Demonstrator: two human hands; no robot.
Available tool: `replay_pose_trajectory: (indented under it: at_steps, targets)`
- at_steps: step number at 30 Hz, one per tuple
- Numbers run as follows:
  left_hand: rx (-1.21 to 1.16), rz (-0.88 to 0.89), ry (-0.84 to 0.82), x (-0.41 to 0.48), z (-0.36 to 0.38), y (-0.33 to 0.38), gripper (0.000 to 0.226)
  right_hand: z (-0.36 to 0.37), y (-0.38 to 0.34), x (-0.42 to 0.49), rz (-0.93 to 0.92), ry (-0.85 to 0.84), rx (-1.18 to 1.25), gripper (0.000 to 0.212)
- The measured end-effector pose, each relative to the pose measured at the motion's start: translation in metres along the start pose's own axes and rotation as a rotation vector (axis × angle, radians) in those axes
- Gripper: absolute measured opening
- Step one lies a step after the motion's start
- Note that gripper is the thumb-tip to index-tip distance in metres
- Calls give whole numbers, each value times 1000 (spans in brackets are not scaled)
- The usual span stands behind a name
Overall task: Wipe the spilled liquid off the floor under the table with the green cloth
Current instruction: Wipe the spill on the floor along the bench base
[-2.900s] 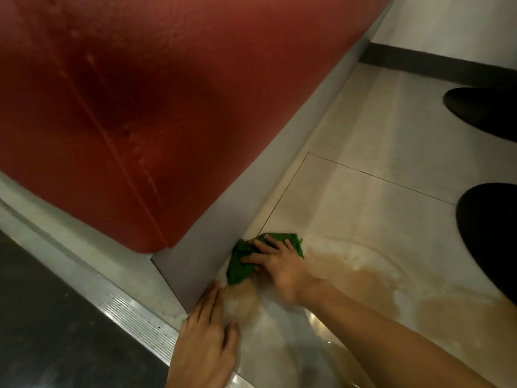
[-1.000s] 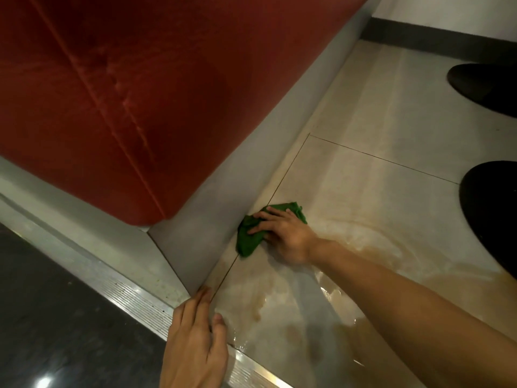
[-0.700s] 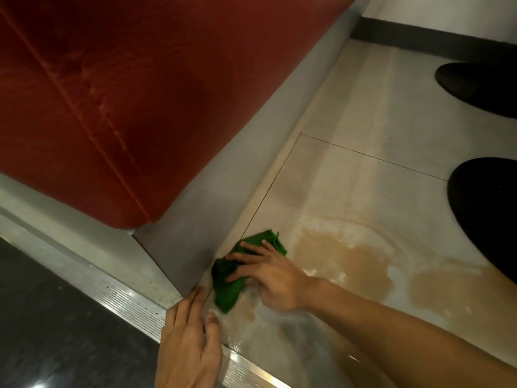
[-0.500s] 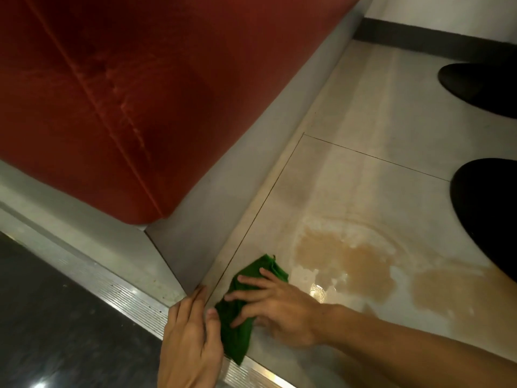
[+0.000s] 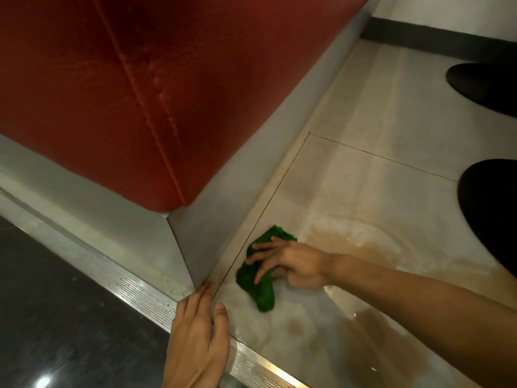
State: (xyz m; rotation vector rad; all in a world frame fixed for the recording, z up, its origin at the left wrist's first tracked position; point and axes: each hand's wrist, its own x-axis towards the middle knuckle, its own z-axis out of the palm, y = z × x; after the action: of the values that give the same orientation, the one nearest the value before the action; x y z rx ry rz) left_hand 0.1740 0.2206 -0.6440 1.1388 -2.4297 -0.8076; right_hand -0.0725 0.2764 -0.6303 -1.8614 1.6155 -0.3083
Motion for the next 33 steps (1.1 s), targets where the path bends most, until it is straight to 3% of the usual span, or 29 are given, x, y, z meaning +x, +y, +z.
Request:
replay_pose_trajectory:
  at_steps: [8,17,20,24,27,31,33]
  targets:
    - [15,1,-4,1,2,-3,66,15,-16,18,152,242,50,31]
    - [8,-38,-23,1,1,1,72,63,-48,-35,-22,63,60,33]
    - [7,-37,-31,1,1,3,72,74,-52,-45,-31,-1,142,49]
    - [-14,-33,-59,1,-2,1,72,69,-59,-52,-31,13,207,30]
    - [-43,-40,-65,0,-4,2,71,57,-67,-54,19,18,310,27]
    - [-342,-180,-77,2,-18,15,32,43,-72,-49,200,254,594,23]
    - [-611,-273,-174,3,-28,24,30,41,-73,-44,256,374,713,22]
